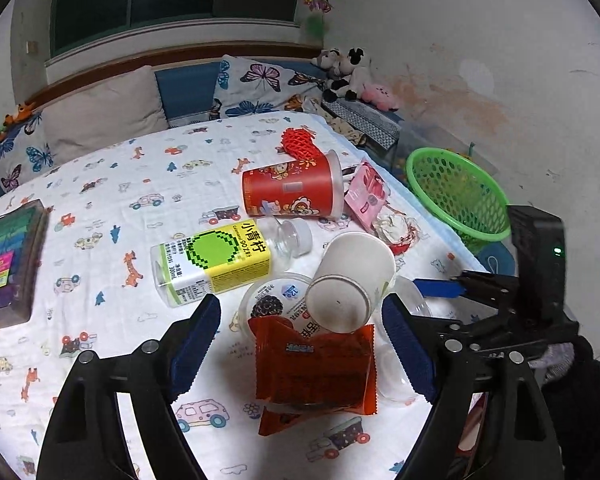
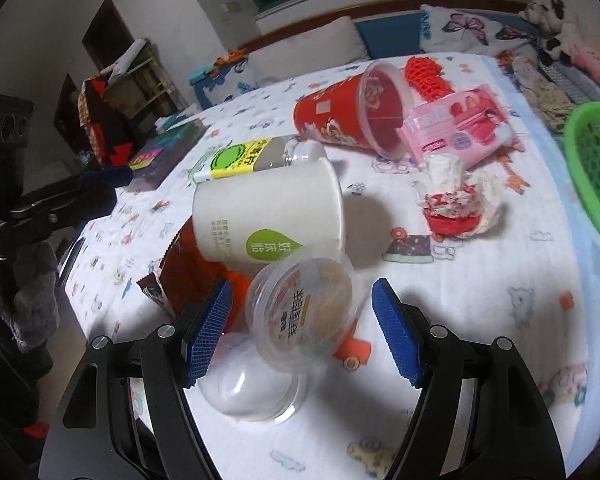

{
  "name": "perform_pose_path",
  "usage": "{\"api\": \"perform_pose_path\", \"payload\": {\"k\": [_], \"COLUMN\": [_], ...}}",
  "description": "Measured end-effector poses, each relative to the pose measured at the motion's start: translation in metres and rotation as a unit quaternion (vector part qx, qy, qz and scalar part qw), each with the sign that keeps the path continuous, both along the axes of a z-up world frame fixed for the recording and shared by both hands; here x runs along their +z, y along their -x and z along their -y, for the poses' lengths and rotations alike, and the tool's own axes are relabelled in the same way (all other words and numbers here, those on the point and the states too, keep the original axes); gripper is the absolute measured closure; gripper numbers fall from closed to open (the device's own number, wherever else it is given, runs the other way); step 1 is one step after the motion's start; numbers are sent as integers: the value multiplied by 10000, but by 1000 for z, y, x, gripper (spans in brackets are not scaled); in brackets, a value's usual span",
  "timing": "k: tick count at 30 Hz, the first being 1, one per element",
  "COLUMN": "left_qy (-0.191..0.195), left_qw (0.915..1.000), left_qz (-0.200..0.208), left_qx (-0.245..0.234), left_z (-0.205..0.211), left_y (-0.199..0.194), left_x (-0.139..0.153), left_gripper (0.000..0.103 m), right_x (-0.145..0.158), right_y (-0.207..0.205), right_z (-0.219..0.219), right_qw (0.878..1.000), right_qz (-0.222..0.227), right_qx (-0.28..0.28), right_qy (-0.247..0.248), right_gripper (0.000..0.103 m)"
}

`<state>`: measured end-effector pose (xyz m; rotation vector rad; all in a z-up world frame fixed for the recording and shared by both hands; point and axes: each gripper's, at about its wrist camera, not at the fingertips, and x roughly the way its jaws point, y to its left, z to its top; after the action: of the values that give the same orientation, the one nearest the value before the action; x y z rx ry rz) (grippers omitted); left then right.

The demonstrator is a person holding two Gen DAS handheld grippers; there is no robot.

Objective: Collect trash
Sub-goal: 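Grasp the clear plastic lid with the right tool while the left tool grasps the white paper cup, then carry lid and paper cup over the green basket and release both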

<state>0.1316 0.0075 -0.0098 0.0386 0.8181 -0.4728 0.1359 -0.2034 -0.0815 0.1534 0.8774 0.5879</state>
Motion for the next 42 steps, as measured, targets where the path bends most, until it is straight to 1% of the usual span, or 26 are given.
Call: {"api": "perform_pose_path", "payload": {"k": [8, 10, 11, 12, 17, 26, 28, 32, 37, 42], "left_qy": [-52, -123, -172, -187, -208, -230, -311, -368, -446, -485], "left_qw": [9997, 9994, 9992, 9990, 9985, 9973, 9965, 9955, 9952, 9953], "left_qz": [-51, -99, -110, -126, -199, -231, -228, -267, -297, -238], "left_qx": [-252, -318, -346, -377, -461, -653, -738, -832, -820, -807], "left_z": [11, 16, 19, 21, 30, 48, 53, 60, 65, 68], "left_y": [-4, -6, -6, -7, -11, -15, -15, -19, -24, -27], "left_x": [-7, -11, -13, -15, -24, -35, -39, -47, -56, -58], "left_gripper": [22, 22, 22, 22, 22, 22, 22, 22, 23, 28], "right_x": [-16, -17, -17, -17, -16, -8, -5, 1, 8, 17], "right_y": [-16, -15, -16, -15, -9, 12, 17, 24, 28, 32], "right_z": [3, 1, -1, -3, -4, 16, 25, 44, 66, 82], "right_qw": [9988, 9987, 9988, 9988, 9993, 9997, 9996, 9991, 9973, 9949], "right_qz": [-337, -334, -319, -303, -162, 43, 89, 142, 216, 320], "right_qx": [222, 282, 298, 322, 337, -1, -110, -365, -707, -957], "right_qy": [-277, -266, -238, -207, -67, 227, 241, 145, 34, -36], "right_gripper": [31, 31, 33, 37, 37, 37, 37, 37, 37, 37]}}
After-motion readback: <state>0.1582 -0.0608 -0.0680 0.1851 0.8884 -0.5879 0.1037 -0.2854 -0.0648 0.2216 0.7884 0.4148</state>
